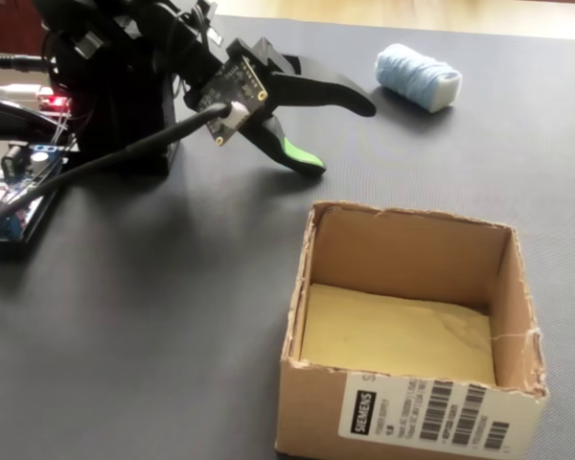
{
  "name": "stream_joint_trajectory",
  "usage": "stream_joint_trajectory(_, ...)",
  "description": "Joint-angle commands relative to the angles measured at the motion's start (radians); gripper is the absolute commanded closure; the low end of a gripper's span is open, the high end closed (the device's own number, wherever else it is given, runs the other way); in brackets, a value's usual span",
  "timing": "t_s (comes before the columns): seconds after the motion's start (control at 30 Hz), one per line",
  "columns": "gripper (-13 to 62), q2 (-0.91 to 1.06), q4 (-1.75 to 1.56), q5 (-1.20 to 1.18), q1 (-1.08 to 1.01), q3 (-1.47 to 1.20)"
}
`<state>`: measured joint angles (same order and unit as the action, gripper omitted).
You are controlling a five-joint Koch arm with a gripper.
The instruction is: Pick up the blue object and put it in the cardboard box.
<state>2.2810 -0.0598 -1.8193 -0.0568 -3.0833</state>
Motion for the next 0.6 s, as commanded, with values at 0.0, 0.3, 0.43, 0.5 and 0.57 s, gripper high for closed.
stream_joint_trajectory(0.0, 14.4, 0.086, 0.112, -0.078, 0.0, -0.035)
stream_joint_trajectory(0.3, 14.5, 0.086, 0.11, -0.069, 0.002, -0.035)
stream_joint_trajectory(0.43, 14.9, 0.086, 0.103, -0.009, 0.003, -0.034)
stream_joint_trajectory(0.5, 14.9, 0.086, 0.098, 0.008, 0.012, -0.034)
stream_joint_trajectory(0.57, 14.9, 0.086, 0.095, 0.009, 0.025, -0.031)
